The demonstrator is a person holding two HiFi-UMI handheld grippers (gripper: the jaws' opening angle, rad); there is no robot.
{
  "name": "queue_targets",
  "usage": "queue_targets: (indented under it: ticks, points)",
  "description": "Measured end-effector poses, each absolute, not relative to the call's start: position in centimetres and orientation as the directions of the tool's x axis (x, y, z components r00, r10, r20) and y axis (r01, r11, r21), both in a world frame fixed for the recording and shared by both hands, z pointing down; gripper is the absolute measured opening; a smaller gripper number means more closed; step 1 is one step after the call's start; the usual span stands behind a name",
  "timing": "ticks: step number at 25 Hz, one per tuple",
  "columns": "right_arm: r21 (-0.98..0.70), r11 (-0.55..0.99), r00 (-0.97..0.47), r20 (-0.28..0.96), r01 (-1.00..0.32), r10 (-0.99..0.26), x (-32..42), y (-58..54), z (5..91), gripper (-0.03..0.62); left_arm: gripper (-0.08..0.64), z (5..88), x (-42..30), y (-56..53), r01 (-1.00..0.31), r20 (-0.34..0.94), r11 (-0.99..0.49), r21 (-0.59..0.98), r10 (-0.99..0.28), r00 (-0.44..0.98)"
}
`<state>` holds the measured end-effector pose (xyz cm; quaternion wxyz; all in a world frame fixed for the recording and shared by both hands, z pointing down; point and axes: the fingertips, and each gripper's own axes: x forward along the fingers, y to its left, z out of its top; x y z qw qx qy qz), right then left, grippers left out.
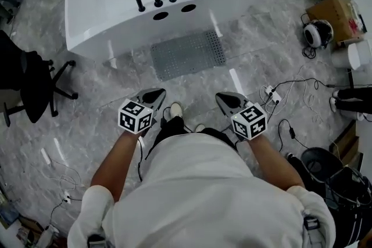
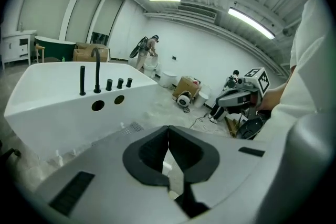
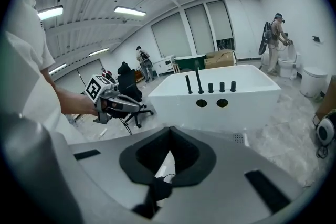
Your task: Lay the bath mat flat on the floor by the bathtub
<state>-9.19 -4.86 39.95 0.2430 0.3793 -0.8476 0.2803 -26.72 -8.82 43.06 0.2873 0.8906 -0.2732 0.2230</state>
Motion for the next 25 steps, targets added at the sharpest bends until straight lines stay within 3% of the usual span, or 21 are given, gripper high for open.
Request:
queue_targets:
  ticks: [8,25]
  points:
    - [-0.291,0.609,-0.645,0.569,-0.738,-0.510,-7.0,0.2,37.3,0.009,0.018,37.7,-21.1,-3.0,-0.602,0.512,-0.705,0.375,-0.384,0.768]
    - [-0.276,0.624,-0.661,0.510,-0.731,-0.550,-1.4,9.1,36.2,0.009,0.018,36.7,-16.7,6.9,-0.634,0.545,-0.702,0.324,-0.410,0.732]
